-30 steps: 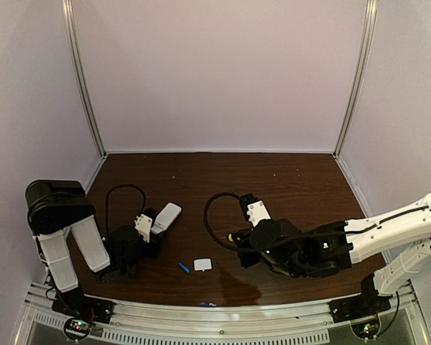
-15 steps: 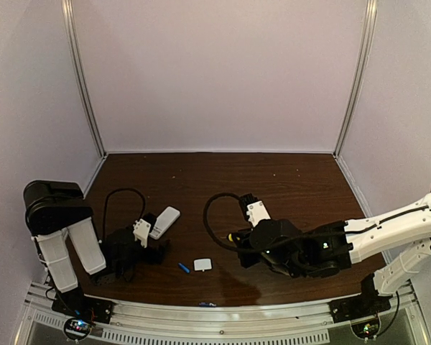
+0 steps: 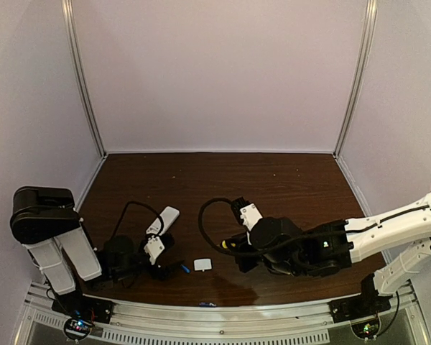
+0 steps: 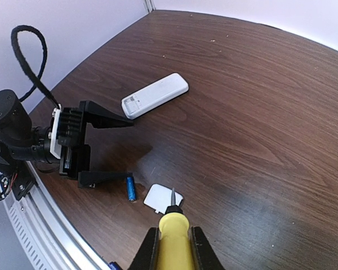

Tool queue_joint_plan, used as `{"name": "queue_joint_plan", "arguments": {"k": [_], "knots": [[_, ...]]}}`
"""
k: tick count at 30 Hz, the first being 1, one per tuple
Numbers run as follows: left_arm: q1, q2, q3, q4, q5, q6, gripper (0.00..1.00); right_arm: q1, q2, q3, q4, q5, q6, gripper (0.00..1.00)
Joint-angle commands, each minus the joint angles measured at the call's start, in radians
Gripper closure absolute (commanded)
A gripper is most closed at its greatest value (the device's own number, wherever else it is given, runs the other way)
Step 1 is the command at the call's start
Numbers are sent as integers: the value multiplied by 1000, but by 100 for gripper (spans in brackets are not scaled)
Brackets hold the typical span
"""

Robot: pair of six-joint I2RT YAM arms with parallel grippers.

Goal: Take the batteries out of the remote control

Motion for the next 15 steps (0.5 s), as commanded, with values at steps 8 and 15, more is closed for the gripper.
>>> {"name": "queue_joint_plan", "arguments": {"k": [8, 15], "knots": [[-91, -9, 19, 421, 403, 149, 23, 2, 33, 46, 27, -150, -34, 100], [-113, -3, 50, 421, 424, 117, 32, 1, 101, 71, 71, -228, -38, 100]]}}
